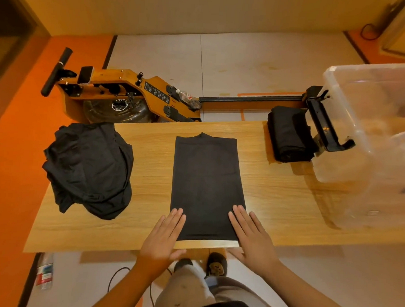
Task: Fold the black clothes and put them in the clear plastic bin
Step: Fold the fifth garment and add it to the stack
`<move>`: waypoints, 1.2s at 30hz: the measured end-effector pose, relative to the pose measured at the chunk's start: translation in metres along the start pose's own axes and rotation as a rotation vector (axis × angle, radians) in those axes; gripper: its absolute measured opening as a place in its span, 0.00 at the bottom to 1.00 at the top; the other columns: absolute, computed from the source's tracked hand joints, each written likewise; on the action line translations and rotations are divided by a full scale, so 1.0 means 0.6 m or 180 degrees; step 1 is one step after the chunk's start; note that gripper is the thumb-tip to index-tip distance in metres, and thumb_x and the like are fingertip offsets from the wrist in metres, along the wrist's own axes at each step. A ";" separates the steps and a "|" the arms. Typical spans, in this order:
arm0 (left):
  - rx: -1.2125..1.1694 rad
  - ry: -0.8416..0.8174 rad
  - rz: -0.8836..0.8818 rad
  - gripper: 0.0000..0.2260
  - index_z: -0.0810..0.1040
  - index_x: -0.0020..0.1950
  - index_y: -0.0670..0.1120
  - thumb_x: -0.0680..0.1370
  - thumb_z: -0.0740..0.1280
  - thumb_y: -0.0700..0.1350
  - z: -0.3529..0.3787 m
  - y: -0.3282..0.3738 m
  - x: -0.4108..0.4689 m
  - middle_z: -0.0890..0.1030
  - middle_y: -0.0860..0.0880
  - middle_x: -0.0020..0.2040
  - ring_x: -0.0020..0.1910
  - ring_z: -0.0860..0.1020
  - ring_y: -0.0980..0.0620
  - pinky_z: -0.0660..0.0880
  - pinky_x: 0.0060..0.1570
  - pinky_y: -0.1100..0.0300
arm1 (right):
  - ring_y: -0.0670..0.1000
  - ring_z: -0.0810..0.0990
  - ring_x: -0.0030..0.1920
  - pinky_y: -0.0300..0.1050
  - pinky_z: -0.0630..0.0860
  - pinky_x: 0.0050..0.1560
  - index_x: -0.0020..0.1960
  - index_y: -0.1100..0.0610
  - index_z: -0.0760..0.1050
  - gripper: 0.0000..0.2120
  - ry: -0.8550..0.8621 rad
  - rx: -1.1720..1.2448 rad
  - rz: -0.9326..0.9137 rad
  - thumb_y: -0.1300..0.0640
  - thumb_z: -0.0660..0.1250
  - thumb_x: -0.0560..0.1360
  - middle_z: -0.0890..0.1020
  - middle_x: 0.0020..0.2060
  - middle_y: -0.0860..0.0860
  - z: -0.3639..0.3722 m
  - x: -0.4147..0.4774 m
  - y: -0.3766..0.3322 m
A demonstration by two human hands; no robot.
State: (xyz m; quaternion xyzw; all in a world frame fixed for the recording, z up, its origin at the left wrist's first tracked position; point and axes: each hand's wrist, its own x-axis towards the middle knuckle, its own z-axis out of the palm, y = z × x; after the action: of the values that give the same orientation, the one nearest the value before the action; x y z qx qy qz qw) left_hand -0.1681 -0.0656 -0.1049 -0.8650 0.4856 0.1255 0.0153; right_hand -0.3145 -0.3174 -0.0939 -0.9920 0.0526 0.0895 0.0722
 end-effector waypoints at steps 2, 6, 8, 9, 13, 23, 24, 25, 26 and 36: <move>-0.0023 -0.0011 0.0073 0.58 0.41 0.79 0.43 0.65 0.76 0.61 0.003 -0.002 -0.006 0.50 0.43 0.79 0.79 0.42 0.48 0.47 0.73 0.52 | 0.55 0.56 0.76 0.52 0.53 0.72 0.76 0.59 0.58 0.45 0.0084 -0.0003 0.0043 0.48 0.76 0.66 0.62 0.75 0.56 0.010 -0.006 -0.003; 0.0033 0.0074 0.0075 0.63 0.41 0.79 0.45 0.59 0.82 0.46 0.006 -0.009 -0.033 0.61 0.44 0.77 0.78 0.41 0.50 0.45 0.73 0.52 | 0.54 0.59 0.75 0.52 0.52 0.72 0.74 0.59 0.60 0.44 0.0354 -0.0089 0.0034 0.63 0.77 0.63 0.68 0.72 0.56 0.024 -0.025 -0.017; 0.0008 0.0042 0.0020 0.63 0.45 0.80 0.46 0.55 0.82 0.39 0.003 -0.008 -0.044 0.73 0.44 0.70 0.78 0.41 0.51 0.44 0.73 0.52 | 0.52 0.60 0.74 0.52 0.51 0.72 0.73 0.59 0.62 0.36 0.0530 -0.0184 -0.0048 0.71 0.67 0.67 0.70 0.71 0.56 0.026 -0.039 -0.026; 0.0014 0.0028 0.0013 0.60 0.52 0.80 0.46 0.54 0.82 0.37 -0.003 -0.005 -0.048 0.75 0.44 0.68 0.78 0.41 0.51 0.44 0.73 0.53 | 0.52 0.60 0.73 0.52 0.51 0.73 0.73 0.59 0.62 0.33 0.0563 -0.0205 -0.0040 0.71 0.58 0.69 0.71 0.71 0.56 0.028 -0.047 -0.029; -0.0087 0.0063 0.0183 0.39 0.75 0.69 0.49 0.59 0.82 0.40 -0.011 -0.002 -0.080 0.75 0.48 0.69 0.73 0.66 0.51 0.48 0.73 0.54 | 0.50 0.61 0.74 0.50 0.49 0.74 0.74 0.56 0.61 0.29 0.0316 -0.0118 -0.0085 0.62 0.53 0.73 0.71 0.71 0.54 0.023 -0.069 -0.042; -0.2327 -0.0393 -0.0407 0.14 0.73 0.66 0.62 0.83 0.59 0.48 -0.096 -0.029 -0.061 0.74 0.63 0.66 0.65 0.70 0.64 0.65 0.69 0.60 | 0.43 0.71 0.67 0.41 0.65 0.70 0.68 0.47 0.73 0.17 -0.0405 0.1489 0.0571 0.52 0.62 0.80 0.71 0.67 0.41 -0.082 -0.036 -0.030; -0.2612 -0.0598 -0.0475 0.12 0.76 0.62 0.60 0.83 0.59 0.48 -0.111 -0.037 -0.046 0.79 0.59 0.60 0.58 0.76 0.62 0.72 0.63 0.59 | 0.46 0.78 0.59 0.42 0.72 0.61 0.63 0.48 0.78 0.13 -0.0534 0.1718 0.0722 0.50 0.64 0.79 0.77 0.62 0.42 -0.098 -0.023 -0.023; -0.2806 -0.0759 -0.0529 0.10 0.78 0.58 0.58 0.83 0.58 0.48 -0.124 -0.047 -0.030 0.82 0.56 0.53 0.52 0.78 0.60 0.74 0.56 0.60 | 0.48 0.81 0.50 0.44 0.74 0.52 0.56 0.50 0.82 0.10 -0.0605 0.1973 0.0814 0.51 0.65 0.78 0.83 0.52 0.45 -0.111 -0.009 -0.016; -0.2878 -0.0890 -0.0547 0.10 0.79 0.55 0.55 0.83 0.58 0.47 -0.136 -0.060 -0.014 0.82 0.54 0.49 0.48 0.78 0.58 0.74 0.51 0.64 | 0.51 0.80 0.43 0.45 0.73 0.46 0.47 0.54 0.83 0.09 -0.0616 0.2236 0.0846 0.52 0.66 0.78 0.84 0.41 0.49 -0.121 0.004 -0.007; -0.4088 -0.0537 -0.1144 0.10 0.80 0.54 0.43 0.83 0.59 0.40 -0.242 -0.143 0.173 0.85 0.55 0.42 0.45 0.82 0.59 0.76 0.42 0.70 | 0.53 0.83 0.50 0.47 0.79 0.51 0.52 0.63 0.81 0.08 -0.0192 0.4259 0.1224 0.60 0.66 0.78 0.84 0.48 0.57 -0.204 0.182 0.059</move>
State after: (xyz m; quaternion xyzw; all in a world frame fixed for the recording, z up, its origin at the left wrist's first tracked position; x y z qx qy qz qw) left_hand -0.0148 -0.1284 0.0035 -0.7570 0.1601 0.4521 -0.4438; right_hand -0.1909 -0.3813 0.0006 -0.7045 0.2691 0.0766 0.6522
